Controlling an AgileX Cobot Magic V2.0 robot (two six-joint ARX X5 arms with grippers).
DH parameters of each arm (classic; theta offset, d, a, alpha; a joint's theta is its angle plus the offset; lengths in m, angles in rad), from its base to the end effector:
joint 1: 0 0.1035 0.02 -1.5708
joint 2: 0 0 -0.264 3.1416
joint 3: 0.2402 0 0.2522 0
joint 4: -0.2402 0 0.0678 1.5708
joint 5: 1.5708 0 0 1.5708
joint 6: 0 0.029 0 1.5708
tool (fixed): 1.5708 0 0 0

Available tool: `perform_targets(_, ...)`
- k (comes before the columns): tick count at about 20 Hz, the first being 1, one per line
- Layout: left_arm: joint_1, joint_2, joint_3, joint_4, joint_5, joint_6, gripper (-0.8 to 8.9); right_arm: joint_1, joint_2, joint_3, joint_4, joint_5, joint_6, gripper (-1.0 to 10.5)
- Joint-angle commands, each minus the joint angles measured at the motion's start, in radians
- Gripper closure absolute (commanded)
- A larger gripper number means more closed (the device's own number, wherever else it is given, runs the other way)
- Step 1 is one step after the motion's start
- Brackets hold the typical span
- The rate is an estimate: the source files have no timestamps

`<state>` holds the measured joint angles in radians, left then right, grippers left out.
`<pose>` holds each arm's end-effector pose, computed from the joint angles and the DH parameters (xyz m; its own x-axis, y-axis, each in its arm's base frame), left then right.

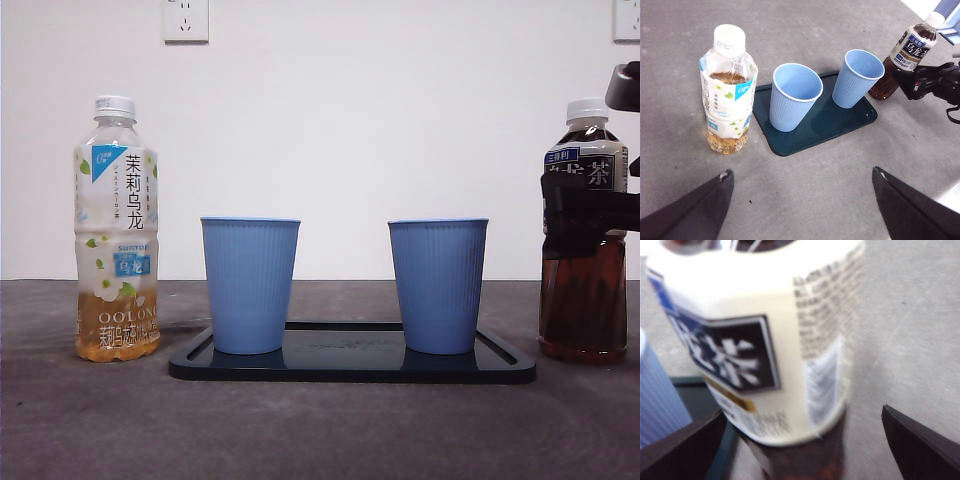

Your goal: Pour the drink into the cup

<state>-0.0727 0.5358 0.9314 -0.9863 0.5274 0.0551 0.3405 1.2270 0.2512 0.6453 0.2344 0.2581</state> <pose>0.0718 -0.0199 0.3363 0.6792 -0.5541 -0.4813 0.5095 0.8280 -0.2341 0.1991 0.0634 0.1517 0.9448 0.0883 -0.3156 -0.0358 0.9850 0.1686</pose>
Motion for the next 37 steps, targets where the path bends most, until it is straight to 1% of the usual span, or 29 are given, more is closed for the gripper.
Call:
perform_targets(1, -0.002, 0.004, 0.018, 0.016, 0.003, 0.013, 3.67, 0.003, 0.056, -0.002, 0.064, -0.002, -0.014, 4.5)
perform_targets(2, -0.002, 0.004, 0.018, 0.016, 0.003, 0.013, 3.67, 0.003, 0.076, -0.002, 0.084, -0.002, -0.016, 4.5)
perform_targets(7, -0.002, 0.004, 0.018, 0.015, 0.003, 0.013, 3.67, 0.002, 0.134, 0.000, 0.167, 0.002, -0.033, 5.8)
perform_targets(11, -0.002, 0.004, 0.018, 0.015, 0.003, 0.013, 3.67, -0.005, 0.140, 0.000, 0.185, 0.002, -0.038, 6.7)
perform_targets(13, -0.002, 0.004, 0.018, 0.015, 0.003, 0.013, 3.67, -0.005, 0.140, 0.000, 0.188, 0.002, -0.051, 7.5)
perform_targets(17, -0.002, 0.004, 0.018, 0.015, 0.003, 0.013, 3.67, -0.004, 0.127, 0.000, 0.193, -0.001, -0.063, 7.7)
perform_targets(19, -0.002, 0.004, 0.018, 0.015, 0.003, 0.013, 3.67, -0.004, 0.084, 0.000, 0.190, -0.001, -0.101, 7.8)
perform_targets(20, -0.002, 0.004, 0.018, 0.015, 0.003, 0.013, 3.67, -0.004, 0.049, 0.003, 0.174, -0.002, -0.117, 8.2)
perform_targets(21, -0.002, 0.004, 0.018, 0.016, 0.003, 0.013, 3.67, -0.004, 0.007, 0.015, 0.126, -0.001, -0.131, 8.5)
perform_targets(23, -0.002, 0.004, 0.018, 0.016, 0.003, 0.013, 3.67, -0.004, -0.071, 0.063, -0.019, 0.002, -0.170, 8.6)
perform_targets(26, -0.002, 0.004, 0.018, 0.022, 0.003, 0.016, 3.67, -0.004, -0.162, 0.177, -0.236, 0.005, -0.246, 8.6)
perform_targets(29, -0.002, 0.004, 0.018, 0.034, 0.003, 0.018, 3.67, -0.004, -0.203, 0.309, -0.455, 0.029, -0.336, 8.6)
perform_targets(31, -0.002, 0.004, 0.018, 0.037, 0.003, 0.034, 3.67, -0.004, -0.210, 0.412, -0.615, 0.036, -0.428, 8.6)
perform_targets(33, -0.002, 0.004, 0.018, 0.037, 0.003, 0.039, 3.67, -0.002, -0.208, 0.509, -0.755, 0.067, -0.520, 8.6)
perform_targets(36, -0.002, 0.004, 0.018, 0.037, 0.003, 0.047, 3.67, -0.002, -0.208, 0.618, -0.917, 0.094, -0.667, 8.6)
perform_targets(37, -0.003, 0.004, 0.018, 0.037, 0.003, 0.050, 3.67, -0.001, -0.201, 0.645, -0.961, 0.114, -0.703, 8.6)
